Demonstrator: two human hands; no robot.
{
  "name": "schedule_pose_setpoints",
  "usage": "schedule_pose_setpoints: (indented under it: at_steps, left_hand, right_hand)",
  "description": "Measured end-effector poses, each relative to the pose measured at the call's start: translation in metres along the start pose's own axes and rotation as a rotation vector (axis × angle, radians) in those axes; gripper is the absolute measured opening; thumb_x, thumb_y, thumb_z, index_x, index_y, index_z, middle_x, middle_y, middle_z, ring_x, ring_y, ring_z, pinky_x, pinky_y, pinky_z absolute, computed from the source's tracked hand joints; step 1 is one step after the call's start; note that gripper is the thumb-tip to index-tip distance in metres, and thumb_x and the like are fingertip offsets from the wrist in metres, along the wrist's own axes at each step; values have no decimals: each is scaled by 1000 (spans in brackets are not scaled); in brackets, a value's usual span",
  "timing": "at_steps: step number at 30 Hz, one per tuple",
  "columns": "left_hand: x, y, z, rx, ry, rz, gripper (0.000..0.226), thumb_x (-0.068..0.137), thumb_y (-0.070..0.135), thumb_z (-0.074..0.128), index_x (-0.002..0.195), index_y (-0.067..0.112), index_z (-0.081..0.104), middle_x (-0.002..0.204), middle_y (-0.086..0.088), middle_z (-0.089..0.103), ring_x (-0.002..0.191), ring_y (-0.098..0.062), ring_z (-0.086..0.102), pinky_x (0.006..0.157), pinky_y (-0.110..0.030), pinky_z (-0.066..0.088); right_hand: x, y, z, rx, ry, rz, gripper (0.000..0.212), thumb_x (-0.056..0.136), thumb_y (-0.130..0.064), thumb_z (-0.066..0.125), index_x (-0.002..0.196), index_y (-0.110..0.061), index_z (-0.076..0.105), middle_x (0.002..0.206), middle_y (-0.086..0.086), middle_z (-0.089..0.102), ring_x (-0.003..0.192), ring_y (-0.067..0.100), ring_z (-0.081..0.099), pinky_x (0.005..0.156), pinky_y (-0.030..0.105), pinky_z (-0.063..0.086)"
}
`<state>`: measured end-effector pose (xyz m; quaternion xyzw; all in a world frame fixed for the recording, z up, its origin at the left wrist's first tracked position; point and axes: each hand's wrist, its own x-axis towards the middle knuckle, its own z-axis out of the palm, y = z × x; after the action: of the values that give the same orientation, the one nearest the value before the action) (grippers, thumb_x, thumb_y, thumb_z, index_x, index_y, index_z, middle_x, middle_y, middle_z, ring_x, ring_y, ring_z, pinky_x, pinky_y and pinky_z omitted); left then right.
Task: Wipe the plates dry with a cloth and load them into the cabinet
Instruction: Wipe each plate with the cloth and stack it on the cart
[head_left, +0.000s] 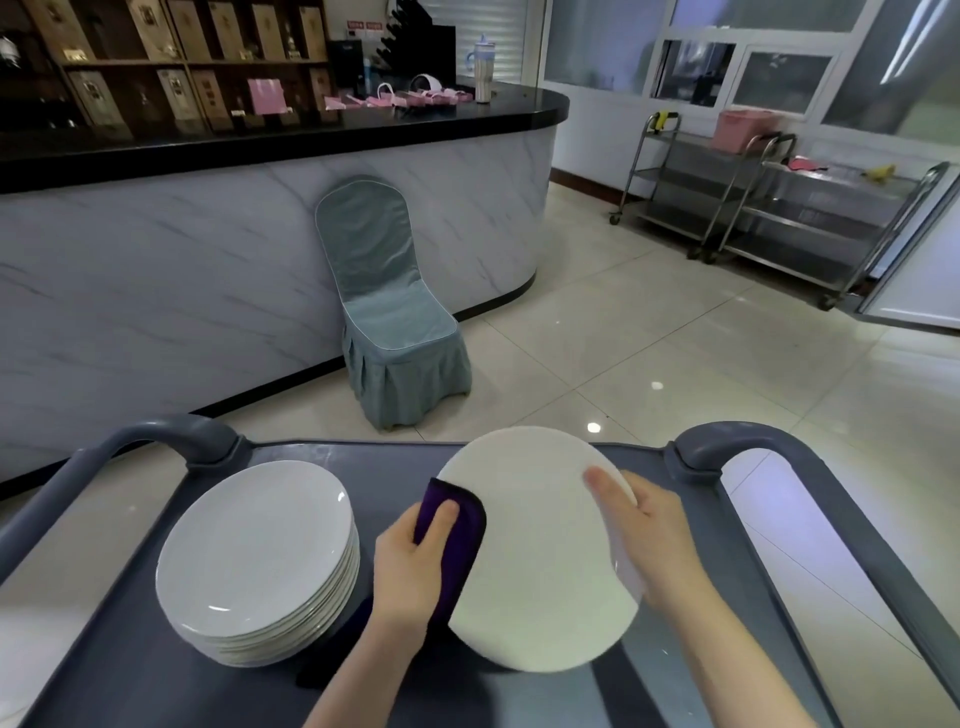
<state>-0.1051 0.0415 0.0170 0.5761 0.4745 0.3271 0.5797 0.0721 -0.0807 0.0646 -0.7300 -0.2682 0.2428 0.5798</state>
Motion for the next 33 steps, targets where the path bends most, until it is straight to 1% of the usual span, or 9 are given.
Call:
schedule_pose_setpoints:
  at_steps: [2,5,8,13,16,19,25,28,33]
  left_hand:
    - [6,1,-5,80,-16,41,20,92,31,64,73,23,65,69,-4,69,61,-9,54,59,-26,45]
    - [17,20,-12,259,-256,243,23,87,31,69,69,20,61,60,3,63,55,-1,50,55,-14,40]
    - [21,40,-5,470,-509,387,23,83,31,74,63,31,62,56,14,58,54,3,49,55,-13,37]
    - [14,30,-11,195,-169,181,28,90,32,66,79,7,66,73,-11,69,60,-9,53,62,-27,43]
    - [4,16,-12,108,-61,22,37,92,35,62,84,-1,63,80,-20,68,62,-15,54,61,-33,44]
    - [7,17,-21,237,-182,83,35,92,33,63,79,0,61,77,-18,67,61,-13,54,62,-31,44]
    - [20,37,-15,526,-531,305,21,86,33,71,76,14,68,73,-4,69,60,-2,53,59,-16,41]
    - [20,35,-14,287,-315,202,20,90,33,67,77,18,69,73,-5,71,59,-6,56,57,-17,44]
    - [2,19,16,-432,159,-229,19,95,33,63,90,16,72,86,-1,74,74,-17,65,71,-32,55]
  right_hand:
    - [-4,3,-1,-4,-4,29,31,96,-27,63,79,-1,65,69,-2,64,63,11,55,56,18,44]
    - [-8,-3,1,-158,-191,-38,27,94,-27,65,74,-9,69,70,-3,67,63,5,57,60,19,45]
    - [-12,-8,12,-299,-371,-113,43,93,-31,67,61,-7,51,61,-2,41,59,11,36,56,27,29]
    - [-6,-9,5,1,-86,-33,43,94,-27,67,81,13,55,73,6,53,70,14,47,66,32,37]
    - [-7,-3,8,186,-27,97,38,95,-25,65,84,11,59,75,13,60,72,18,54,70,35,43]
    - [-7,-4,3,-22,-133,25,35,96,-29,64,81,3,64,73,7,65,70,15,57,67,30,46]
    - [-1,-13,12,-349,-483,-128,49,93,-37,67,66,0,50,64,0,43,62,13,39,60,32,29]
    - [6,-17,6,-166,-273,-71,47,91,-35,70,70,4,54,68,2,48,67,12,42,66,32,32]
    - [-13,-7,55,502,400,140,41,95,-28,64,66,-3,52,65,-2,53,61,14,47,64,28,41]
